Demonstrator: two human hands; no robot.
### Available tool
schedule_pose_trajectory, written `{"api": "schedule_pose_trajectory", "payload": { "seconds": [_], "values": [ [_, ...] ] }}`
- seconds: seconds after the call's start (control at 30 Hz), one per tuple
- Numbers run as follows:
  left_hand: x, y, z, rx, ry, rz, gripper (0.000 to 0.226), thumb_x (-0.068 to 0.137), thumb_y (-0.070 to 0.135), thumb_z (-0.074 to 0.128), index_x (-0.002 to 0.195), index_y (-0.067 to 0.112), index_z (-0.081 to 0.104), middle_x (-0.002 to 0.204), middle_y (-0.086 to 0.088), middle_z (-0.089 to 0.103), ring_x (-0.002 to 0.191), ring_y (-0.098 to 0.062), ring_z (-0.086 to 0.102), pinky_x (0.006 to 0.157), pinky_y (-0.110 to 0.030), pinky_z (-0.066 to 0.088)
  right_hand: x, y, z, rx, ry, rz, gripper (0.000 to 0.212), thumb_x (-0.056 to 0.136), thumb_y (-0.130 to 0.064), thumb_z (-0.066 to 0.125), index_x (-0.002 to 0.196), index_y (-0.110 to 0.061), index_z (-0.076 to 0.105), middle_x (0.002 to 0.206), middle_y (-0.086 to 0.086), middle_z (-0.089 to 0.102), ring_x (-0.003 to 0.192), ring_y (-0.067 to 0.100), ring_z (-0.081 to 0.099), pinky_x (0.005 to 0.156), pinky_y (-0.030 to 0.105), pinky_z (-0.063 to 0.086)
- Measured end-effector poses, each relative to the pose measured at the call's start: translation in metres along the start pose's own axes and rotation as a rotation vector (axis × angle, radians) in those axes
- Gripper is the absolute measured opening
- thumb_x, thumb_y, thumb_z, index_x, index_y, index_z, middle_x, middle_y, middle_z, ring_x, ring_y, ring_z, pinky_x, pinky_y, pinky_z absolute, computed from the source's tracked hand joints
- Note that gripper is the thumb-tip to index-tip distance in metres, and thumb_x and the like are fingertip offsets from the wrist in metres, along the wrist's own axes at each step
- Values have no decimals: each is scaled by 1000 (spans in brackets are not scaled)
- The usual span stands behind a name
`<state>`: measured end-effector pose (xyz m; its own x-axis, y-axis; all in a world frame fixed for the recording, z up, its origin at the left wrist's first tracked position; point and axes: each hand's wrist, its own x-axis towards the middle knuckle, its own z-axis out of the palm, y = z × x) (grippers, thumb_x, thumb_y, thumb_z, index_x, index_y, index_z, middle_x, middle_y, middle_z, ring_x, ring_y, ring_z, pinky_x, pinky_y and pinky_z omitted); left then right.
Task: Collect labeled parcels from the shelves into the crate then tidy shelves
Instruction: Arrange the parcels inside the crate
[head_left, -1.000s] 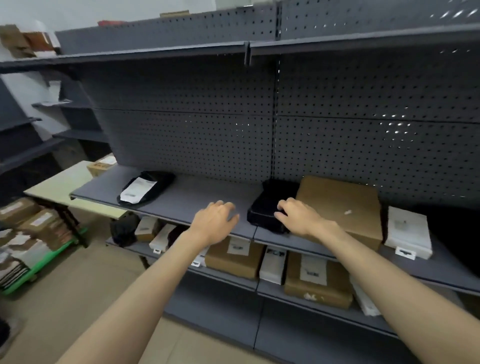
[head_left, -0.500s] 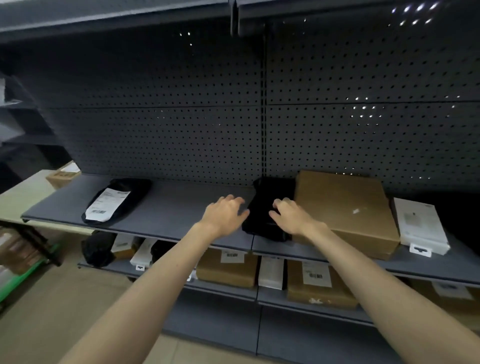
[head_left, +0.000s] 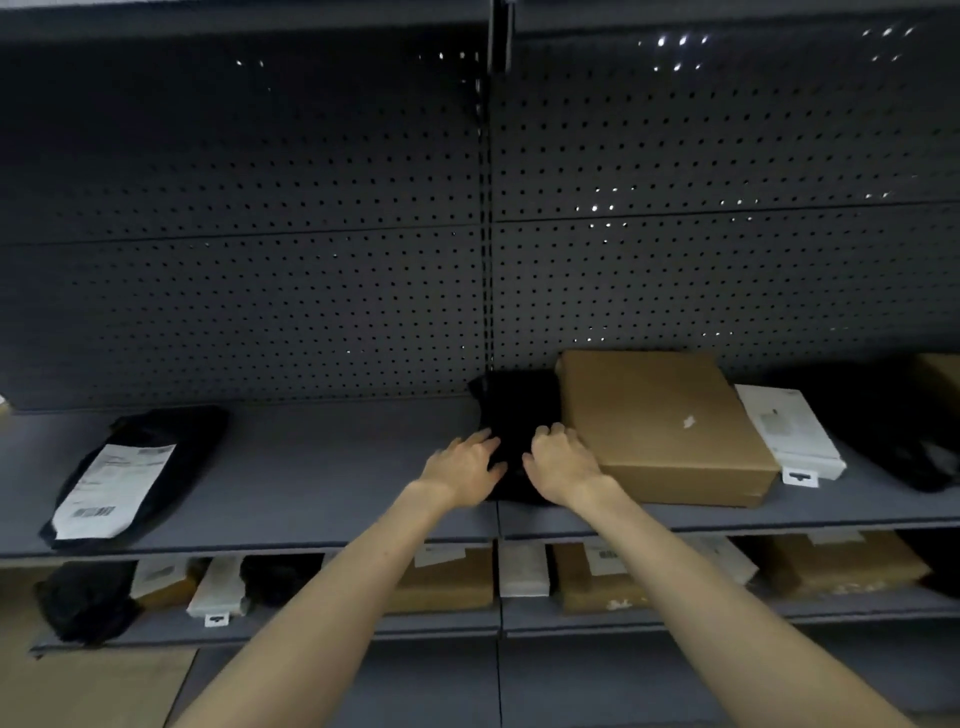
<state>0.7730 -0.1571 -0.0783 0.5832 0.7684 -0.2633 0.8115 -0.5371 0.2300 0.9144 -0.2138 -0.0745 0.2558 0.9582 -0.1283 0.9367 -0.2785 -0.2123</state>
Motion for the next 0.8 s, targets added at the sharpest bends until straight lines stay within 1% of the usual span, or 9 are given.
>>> {"api": "schedule_pose_trajectory", "payload": {
  "seconds": [0.1,0.2,0.3,0.47,0.53,0.6,0.67,0.73,0.8],
  "values": [
    [-2,-11,4,14,81,32,57,106,46,36,157,20,32,165,0,24,147,-30,30,117,-47,30,4,-3,-1,145,-38,24,44,103,-31,41,136,-2,41,134,21,45,122,36,45,98,41,43],
    [-8,-22,7,11,118,50,58,106,48,34,157,22,31,166,3,23,147,-28,30,116,-48,29,3,-5,-1,334,17,57,45,102,-29,46,137,-1,40,134,20,45,121,36,48,99,41,44],
    [-11,-37,11,-29,139,46,60,105,51,33,157,23,30,166,4,22,148,-27,29,116,-46,29,1,-7,2,461,48,119,53,103,-30,47,143,2,34,143,21,41,129,34,44,103,36,40],
    [-16,-62,10,-172,150,-4,65,103,60,30,154,21,37,162,2,32,146,-25,32,114,-43,32,2,-24,12,762,-35,223,82,97,-60,43,156,-10,18,158,11,30,144,28,32,111,34,31],
    [-15,-71,8,-268,109,-39,72,99,68,27,150,21,45,153,-2,46,139,-27,43,110,-42,39,2,-37,15,826,-8,184,80,96,-63,40,156,-16,18,157,8,33,142,27,34,109,33,33],
    [-13,-80,5,-438,80,-77,84,88,82,23,140,24,56,135,-4,61,122,-26,57,102,-43,47,4,-48,19,868,35,136,72,98,-61,38,155,-21,22,153,8,40,139,25,40,105,31,35],
    [-12,-86,3,-601,89,-58,94,80,90,24,139,25,57,133,-2,63,121,-23,59,102,-43,48,5,-58,23,884,66,89,65,99,-58,38,153,-24,25,149,8,46,134,24,46,106,31,40],
    [-12,-90,-1,-722,137,-32,94,81,89,31,144,24,52,141,1,58,128,-20,55,105,-37,46,7,-67,27,870,82,46,60,100,-53,41,152,-26,27,146,9,49,130,23,51,106,36,44],
    [-14,-89,-6,-793,184,-10,77,91,75,42,145,22,51,139,2,59,124,-16,57,96,-26,46,9,-75,30,829,100,13,54,101,-47,41,150,-27,29,144,8,48,128,24,52,104,41,46]
  ]
}}
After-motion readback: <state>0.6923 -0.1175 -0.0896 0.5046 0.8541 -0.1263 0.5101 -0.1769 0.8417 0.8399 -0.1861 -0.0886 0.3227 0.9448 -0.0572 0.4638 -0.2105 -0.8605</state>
